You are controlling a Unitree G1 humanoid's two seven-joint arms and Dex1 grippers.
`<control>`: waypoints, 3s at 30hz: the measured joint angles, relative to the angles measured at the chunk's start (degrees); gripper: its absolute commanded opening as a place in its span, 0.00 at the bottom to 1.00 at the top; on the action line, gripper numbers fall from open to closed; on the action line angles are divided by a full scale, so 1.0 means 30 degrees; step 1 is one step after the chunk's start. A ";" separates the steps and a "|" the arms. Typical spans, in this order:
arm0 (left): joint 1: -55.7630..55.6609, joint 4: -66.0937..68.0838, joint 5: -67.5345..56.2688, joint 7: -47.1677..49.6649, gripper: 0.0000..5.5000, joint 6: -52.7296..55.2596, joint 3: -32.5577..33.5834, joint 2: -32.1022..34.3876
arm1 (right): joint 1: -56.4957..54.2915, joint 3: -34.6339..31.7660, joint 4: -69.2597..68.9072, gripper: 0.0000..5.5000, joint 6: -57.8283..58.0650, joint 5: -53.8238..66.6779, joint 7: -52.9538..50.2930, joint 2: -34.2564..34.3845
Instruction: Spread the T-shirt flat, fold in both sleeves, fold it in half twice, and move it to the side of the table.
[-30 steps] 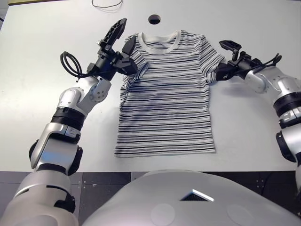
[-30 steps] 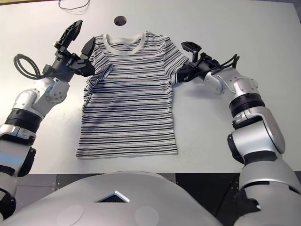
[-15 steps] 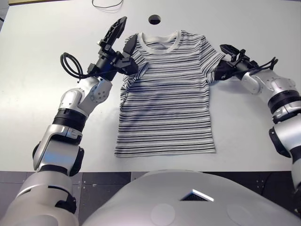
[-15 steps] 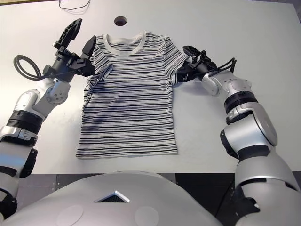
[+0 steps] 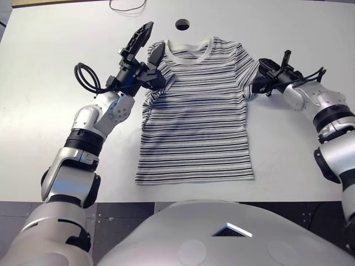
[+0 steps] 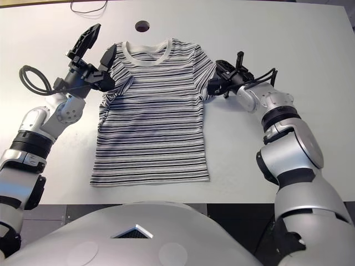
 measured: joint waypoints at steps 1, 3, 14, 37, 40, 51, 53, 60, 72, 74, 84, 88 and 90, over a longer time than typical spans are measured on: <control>0.0069 -0.0023 0.0000 -0.0009 0.55 -0.0004 0.0000 -0.0031 | -0.0034 0.0000 0.0011 0.02 0.0005 0.0037 -0.0006 -0.0007; 0.0137 -0.0107 0.0000 -0.0030 0.55 -0.0007 0.0000 -0.0070 | -0.0055 -0.0001 0.0035 0.02 0.0036 0.0168 -0.0016 -0.0024; 0.0486 -0.0488 -0.0001 -0.0046 0.55 -0.0023 0.0101 -0.0109 | 0.0612 -0.0559 -0.0327 0.02 -0.0189 0.1013 -0.1597 -0.0145; 0.0593 0.0650 -0.0010 -0.0041 0.55 -0.0349 0.0019 -0.0898 | 0.3108 -0.1144 -0.8253 0.08 -0.0240 0.0571 -0.1128 0.0456; 0.0592 0.0797 -0.0006 -0.0041 0.55 -0.0369 -0.0003 -0.1010 | 0.3109 -0.0887 -0.7987 0.20 -0.0128 0.0269 -0.0854 0.0845; 0.0410 0.1597 -0.0019 -0.0022 0.55 -0.0582 0.0060 -0.1109 | 0.3055 -0.1013 -0.9816 0.53 0.0057 -0.0072 -0.0835 0.0980; 0.0874 0.1041 -0.1013 -0.0051 0.55 -0.1189 0.0857 -0.0552 | 0.3865 -0.2510 -1.2233 0.53 -0.0465 0.1490 -0.0556 0.0288; 0.8880 -0.6809 -0.8603 -0.3900 0.55 -0.5094 0.4885 0.4303 | 1.1968 -0.9657 -2.2113 0.53 -0.2208 1.0833 0.4278 -0.6059; 1.8133 -0.9731 -1.0029 -1.4786 0.55 -0.2965 0.6324 1.1337 | 2.3616 -1.0754 -2.7603 0.53 -0.2623 0.7819 1.2259 -1.2260; 1.7878 -0.9692 -0.9734 -1.5355 0.55 -0.2859 0.6305 1.1399 | 2.3414 -1.0350 -2.7946 0.53 -0.2912 0.7801 1.2849 -1.2295; 1.7254 -1.1077 -0.9627 -1.8124 0.55 -0.4091 0.5218 1.1892 | 2.0567 -0.7405 -2.9440 0.53 -0.3869 0.8020 1.6209 -1.1634; 1.7496 -1.2058 -1.0356 -1.9125 0.55 -0.4173 0.4445 1.1864 | 2.0030 -0.7077 -2.9636 0.53 -0.3736 0.8299 1.7076 -1.1429; 1.7496 -1.2101 -1.0679 -1.9384 0.55 -0.4177 0.4237 1.1869 | 1.9821 -0.7093 -2.9812 0.53 -0.3605 0.8408 1.7592 -1.1444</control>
